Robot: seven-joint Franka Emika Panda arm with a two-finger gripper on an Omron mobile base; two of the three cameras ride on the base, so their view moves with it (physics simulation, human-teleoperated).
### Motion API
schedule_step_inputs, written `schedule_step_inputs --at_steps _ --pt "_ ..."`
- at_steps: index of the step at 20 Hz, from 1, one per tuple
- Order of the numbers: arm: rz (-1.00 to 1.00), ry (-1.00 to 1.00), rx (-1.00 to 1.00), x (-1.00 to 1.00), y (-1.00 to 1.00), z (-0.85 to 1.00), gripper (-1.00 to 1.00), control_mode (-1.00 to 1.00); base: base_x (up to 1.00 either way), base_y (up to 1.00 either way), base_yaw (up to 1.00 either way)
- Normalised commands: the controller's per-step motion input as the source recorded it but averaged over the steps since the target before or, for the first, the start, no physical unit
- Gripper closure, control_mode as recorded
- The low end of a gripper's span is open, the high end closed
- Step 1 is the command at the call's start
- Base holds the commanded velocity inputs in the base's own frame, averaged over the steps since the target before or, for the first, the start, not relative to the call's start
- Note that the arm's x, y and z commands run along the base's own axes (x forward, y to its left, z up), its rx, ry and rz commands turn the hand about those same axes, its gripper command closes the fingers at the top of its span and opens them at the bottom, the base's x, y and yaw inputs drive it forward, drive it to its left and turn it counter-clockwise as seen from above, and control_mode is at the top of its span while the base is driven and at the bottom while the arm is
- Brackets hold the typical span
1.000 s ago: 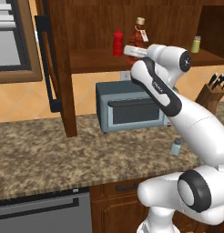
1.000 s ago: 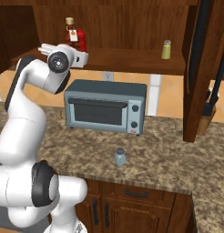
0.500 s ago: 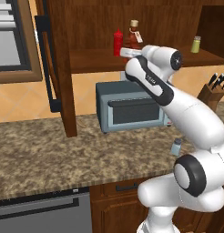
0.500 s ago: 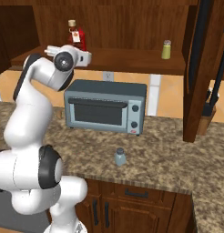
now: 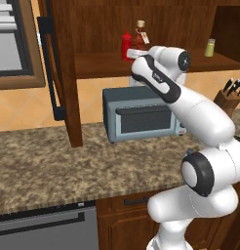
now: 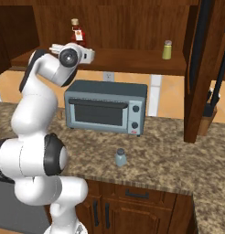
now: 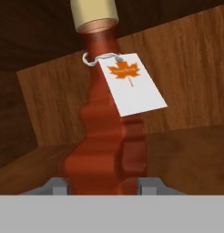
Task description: Put the shaker and condiment bottle from the counter next to their counterparts in the cabinet.
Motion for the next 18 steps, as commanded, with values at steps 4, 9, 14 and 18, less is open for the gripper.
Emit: schedule_step_inputs --at_steps 4,9,14,18 --pt "0.00 0.00 0.00 0.43 0.00 -0.29 1.00 -1.00 0.00 0.00 0.00" --pt "0.00 0.00 0.00 0.43 0.00 -0.28 1.00 -1.00 0.00 0.00 0.00" --pt "0.00 0.00 0.00 0.10 0.00 -0.31 -1.00 -1.00 0.00 0.00 0.00" --pt "0.00 0.00 0.00 -0.18 -0.05 -0.04 -1.00 -1.00 0.00 0.00 0.00"
